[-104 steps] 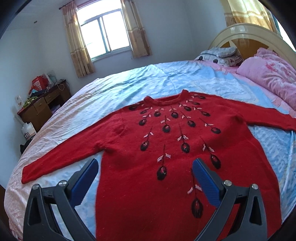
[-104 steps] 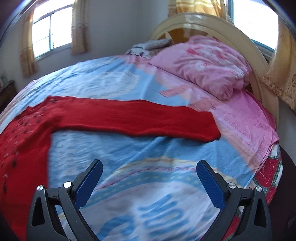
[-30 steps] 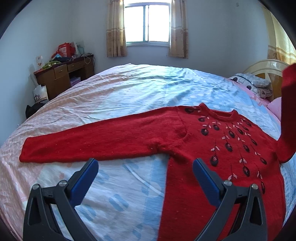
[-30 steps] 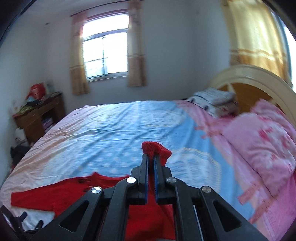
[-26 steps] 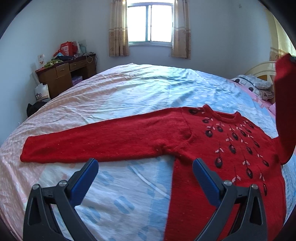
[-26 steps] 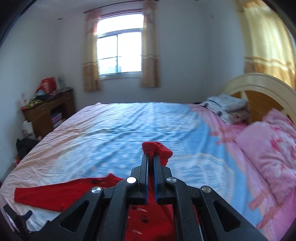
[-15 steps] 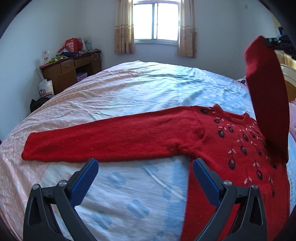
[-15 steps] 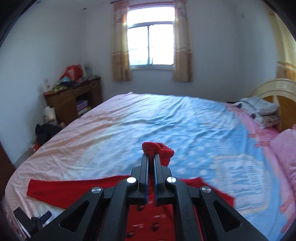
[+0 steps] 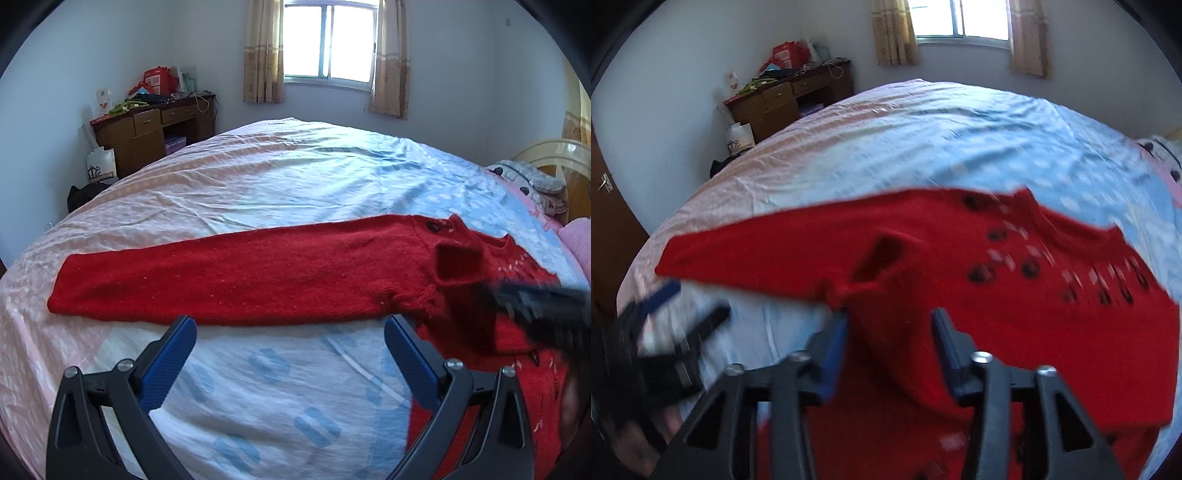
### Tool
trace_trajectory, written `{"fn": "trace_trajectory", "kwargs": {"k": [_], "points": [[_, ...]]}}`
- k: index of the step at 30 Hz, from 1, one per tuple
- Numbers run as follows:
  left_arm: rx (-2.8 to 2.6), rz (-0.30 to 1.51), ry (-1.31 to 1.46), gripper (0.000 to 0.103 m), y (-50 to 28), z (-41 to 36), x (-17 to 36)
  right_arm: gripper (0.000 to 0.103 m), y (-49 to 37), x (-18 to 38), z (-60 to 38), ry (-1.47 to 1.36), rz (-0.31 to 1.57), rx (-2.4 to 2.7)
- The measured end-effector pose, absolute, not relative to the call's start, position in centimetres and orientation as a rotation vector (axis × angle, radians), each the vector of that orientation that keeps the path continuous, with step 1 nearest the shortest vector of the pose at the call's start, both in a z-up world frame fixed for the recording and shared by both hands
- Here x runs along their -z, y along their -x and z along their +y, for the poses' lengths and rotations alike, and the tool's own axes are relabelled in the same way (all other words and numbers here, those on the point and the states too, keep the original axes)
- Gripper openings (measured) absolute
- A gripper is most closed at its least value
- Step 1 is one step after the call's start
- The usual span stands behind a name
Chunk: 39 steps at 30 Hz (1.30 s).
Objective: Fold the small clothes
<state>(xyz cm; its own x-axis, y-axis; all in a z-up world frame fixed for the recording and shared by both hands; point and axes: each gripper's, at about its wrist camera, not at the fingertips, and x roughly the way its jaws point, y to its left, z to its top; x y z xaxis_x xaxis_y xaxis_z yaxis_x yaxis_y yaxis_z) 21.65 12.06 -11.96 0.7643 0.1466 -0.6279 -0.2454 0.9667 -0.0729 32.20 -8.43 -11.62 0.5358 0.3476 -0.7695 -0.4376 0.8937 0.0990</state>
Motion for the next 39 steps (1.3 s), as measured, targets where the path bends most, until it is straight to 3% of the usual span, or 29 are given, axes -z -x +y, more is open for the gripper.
{"fn": "trace_trajectory", "kwargs": {"k": [11,14,15,16,18,21,22,27,29,39], "points": [[0.061,0.714,0.224,0.101,-24.8,8.7,10.7,0.054,-29.4,12.6,-17.9,0.141,0.857,-0.294],[0.088,0.748,0.144,0.090,-28.1,6.9,11.2,0.055,-28.6,13.2,-18.2,0.119,0.855,-0.315],[0.102,0.770,0.129,0.080,-28.9,6.5,11.7,0.055,-28.3,13.4,-18.4,0.113,0.858,-0.316],[0.097,0.801,0.108,0.064,-30.1,5.9,12.4,0.055,-28.2,13.7,-18.5,0.109,0.858,-0.315],[0.099,0.858,0.089,0.052,-31.5,5.0,13.7,0.055,-27.7,14.2,-18.9,0.104,0.857,-0.316],[0.113,0.913,0.095,0.020,-32.7,4.0,15.3,0.055,-27.7,14.9,-20.1,0.118,0.858,-0.293],[0.114,0.900,0.101,0.014,-32.6,3.8,15.2,0.055,-27.7,14.9,-20.5,0.118,0.857,-0.283],[0.099,0.790,0.120,0.011,-30.5,4.2,13.1,0.057,-27.1,14.8,-23.3,0.060,0.837,-0.240],[0.094,0.780,0.128,0.010,-30.3,4.7,12.8,0.064,-27.0,15.1,-24.1,0.038,0.840,-0.231],[-0.008,0.794,0.097,0.009,-29.4,6.1,15.1,0.064,-28.2,12.7,-25.0,0.058,0.790,-0.219]]}}
